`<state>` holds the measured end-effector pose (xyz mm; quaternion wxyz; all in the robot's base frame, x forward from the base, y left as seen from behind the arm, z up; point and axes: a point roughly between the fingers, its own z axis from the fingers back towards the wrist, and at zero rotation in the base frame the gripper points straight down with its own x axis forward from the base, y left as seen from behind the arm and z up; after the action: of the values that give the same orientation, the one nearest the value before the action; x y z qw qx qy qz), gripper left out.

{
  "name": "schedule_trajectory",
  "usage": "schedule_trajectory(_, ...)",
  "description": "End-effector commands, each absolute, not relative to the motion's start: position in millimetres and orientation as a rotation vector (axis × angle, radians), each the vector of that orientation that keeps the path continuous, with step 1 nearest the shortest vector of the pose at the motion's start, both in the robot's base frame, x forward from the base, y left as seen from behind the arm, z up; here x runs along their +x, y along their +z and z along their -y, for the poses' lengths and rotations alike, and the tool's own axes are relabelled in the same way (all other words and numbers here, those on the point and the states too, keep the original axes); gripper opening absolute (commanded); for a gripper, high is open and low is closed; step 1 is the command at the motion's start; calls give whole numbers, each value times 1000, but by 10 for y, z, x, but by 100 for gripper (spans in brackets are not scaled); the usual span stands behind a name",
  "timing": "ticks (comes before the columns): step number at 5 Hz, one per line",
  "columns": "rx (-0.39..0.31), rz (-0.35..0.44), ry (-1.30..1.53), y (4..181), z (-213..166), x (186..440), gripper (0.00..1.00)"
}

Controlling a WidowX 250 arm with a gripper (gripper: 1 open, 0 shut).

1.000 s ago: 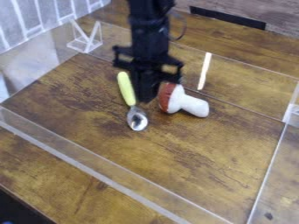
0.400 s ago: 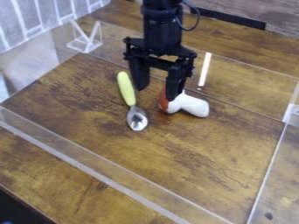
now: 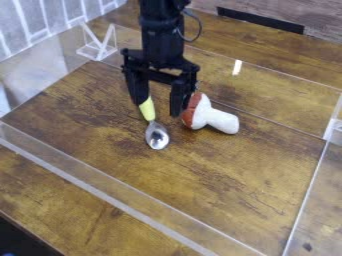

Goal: Move the green spoon to the right side of the table

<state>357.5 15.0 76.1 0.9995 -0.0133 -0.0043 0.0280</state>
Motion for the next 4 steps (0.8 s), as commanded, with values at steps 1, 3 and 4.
schedule_trajectory(1,-30,46,72,759,-235,3615,100)
schedule_trajectory(3,-46,44,77,659,-235,3632,0)
schedule_trajectory(4,-52,51,81,845,-140,3653,0)
